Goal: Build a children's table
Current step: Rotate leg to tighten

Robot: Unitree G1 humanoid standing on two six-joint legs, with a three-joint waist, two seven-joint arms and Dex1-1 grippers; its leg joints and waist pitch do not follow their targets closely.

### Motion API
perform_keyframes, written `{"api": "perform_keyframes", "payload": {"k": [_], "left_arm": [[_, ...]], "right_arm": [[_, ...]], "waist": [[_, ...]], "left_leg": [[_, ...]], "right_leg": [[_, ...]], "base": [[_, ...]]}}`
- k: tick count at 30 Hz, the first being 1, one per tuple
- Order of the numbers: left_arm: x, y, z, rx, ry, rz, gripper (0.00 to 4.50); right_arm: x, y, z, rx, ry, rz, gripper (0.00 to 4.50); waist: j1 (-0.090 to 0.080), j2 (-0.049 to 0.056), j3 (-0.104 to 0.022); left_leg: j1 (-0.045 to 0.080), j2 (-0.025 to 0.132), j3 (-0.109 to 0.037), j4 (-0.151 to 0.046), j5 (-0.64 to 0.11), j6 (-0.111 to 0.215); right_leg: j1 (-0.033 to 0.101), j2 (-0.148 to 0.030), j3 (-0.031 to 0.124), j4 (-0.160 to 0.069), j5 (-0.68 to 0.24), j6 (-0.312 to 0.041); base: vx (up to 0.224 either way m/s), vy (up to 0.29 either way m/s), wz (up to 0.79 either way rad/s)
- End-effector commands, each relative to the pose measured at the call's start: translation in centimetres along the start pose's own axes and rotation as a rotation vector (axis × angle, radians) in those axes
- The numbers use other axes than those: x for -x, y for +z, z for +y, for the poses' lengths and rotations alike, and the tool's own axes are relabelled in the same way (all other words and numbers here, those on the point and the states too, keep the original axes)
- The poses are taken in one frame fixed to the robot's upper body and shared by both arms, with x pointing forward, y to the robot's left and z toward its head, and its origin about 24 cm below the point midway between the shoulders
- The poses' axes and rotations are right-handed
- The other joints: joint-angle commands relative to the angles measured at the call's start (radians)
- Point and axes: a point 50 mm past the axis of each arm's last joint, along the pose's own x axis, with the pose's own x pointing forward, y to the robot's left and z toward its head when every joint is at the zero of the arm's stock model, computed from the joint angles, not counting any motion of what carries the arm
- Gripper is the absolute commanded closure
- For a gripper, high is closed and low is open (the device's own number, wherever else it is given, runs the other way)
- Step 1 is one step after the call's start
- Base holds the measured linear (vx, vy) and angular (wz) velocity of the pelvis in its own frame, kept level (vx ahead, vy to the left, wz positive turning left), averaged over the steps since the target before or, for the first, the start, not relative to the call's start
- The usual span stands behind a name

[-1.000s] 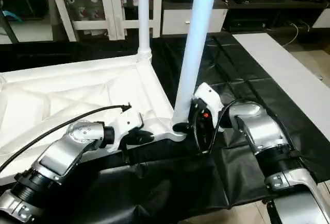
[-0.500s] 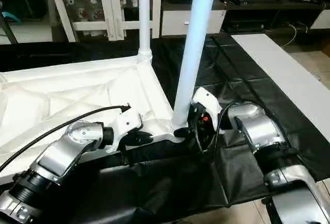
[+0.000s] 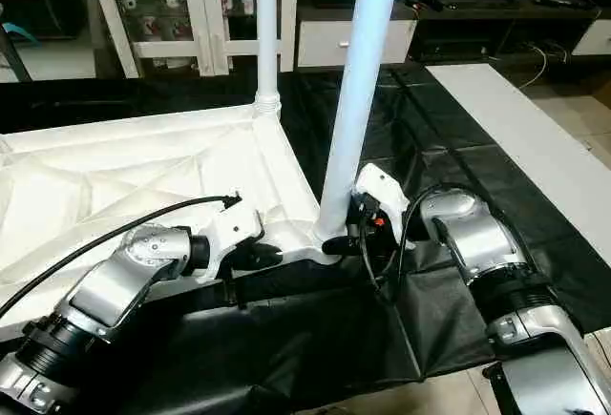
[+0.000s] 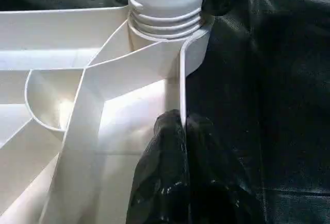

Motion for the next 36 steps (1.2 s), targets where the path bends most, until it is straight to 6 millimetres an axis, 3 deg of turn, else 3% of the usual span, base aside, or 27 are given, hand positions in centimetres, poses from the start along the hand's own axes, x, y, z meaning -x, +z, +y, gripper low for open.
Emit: {"api": "perform_keyframes", "payload": {"k": [1,11,15,19,27,34,35,36], "left_arm": [[-0.3,-0.1,-0.7,-0.004,-0.037,0.008,4.50],[-0.4,0.0,-0.5,-0.006,-0.030,0.006,4.50],[-0.5,-0.1,-0.2,0.005,-0.007,0.007,4.50],[-1.3,0.1,0.9,0.042,0.082,0.012,4.50],[-3.8,1.6,2.5,0.124,0.258,0.011,4.50],[-6.3,3.0,3.2,0.141,0.438,0.013,4.50],[-6.4,3.1,3.2,0.141,0.454,0.009,4.50],[-6.5,3.2,3.2,0.140,0.459,0.007,4.50]], "right_arm": [[0.0,-0.3,-0.2,0.008,-0.023,0.016,1.78],[-0.6,-0.1,-0.4,-0.007,-0.099,-0.039,1.78],[-1.2,0.0,-0.8,-0.041,-0.178,-0.077,1.78],[-2.7,-0.1,-1.2,-0.131,-0.336,-0.130,1.78],[-6.6,-0.2,-1.2,-0.267,-0.643,-0.148,1.81],[-9.7,0.7,-0.7,-0.455,-0.921,-0.176,1.81],[-10.0,0.9,-0.5,-0.467,-0.946,-0.179,1.81],[-10.2,1.1,-0.5,-0.467,-0.954,-0.181,1.81]], "waist": [[0.001,-0.013,-0.064],[-0.003,-0.003,-0.064],[-0.016,-0.003,-0.062],[-0.028,-0.003,-0.062],[-0.032,0.008,-0.065],[-0.030,0.014,-0.070],[-0.027,0.026,-0.070],[-0.030,0.021,-0.070]], "left_leg": [[0.012,0.046,-0.018,-0.072,-0.165,0.073],[0.011,0.045,-0.019,-0.074,-0.192,0.059],[0.008,0.043,-0.022,-0.078,-0.230,0.039],[0.009,0.041,-0.026,-0.081,-0.268,0.008],[0.014,0.035,-0.022,-0.081,-0.265,-0.006],[0.019,0.033,-0.023,-0.082,-0.270,-0.012],[0.018,0.034,-0.024,-0.083,-0.265,-0.011],[0.017,0.033,-0.022,-0.083,-0.261,-0.007]], "right_leg": [[0.048,-0.027,0.026,-0.053,-0.220,-0.257],[0.049,-0.025,0.025,-0.054,-0.216,-0.261],[0.048,-0.025,0.025,-0.059,-0.264,-0.247],[0.044,-0.024,0.023,-0.067,-0.331,-0.214],[0.036,-0.021,0.025,-0.070,-0.285,-0.224],[0.038,-0.020,0.022,-0.069,-0.250,-0.223],[0.039,-0.021,0.023,-0.066,-0.223,-0.224],[0.038,-0.018,0.022,-0.069,-0.210,-0.222]], "base": [[0.000,0.000,0.00],[0.000,0.000,0.00],[0.000,0.000,0.00],[0.000,0.000,0.00],[0.000,0.000,0.00],[0.000,0.000,0.00],[0.000,0.000,0.00],[0.000,0.000,0.00]]}}
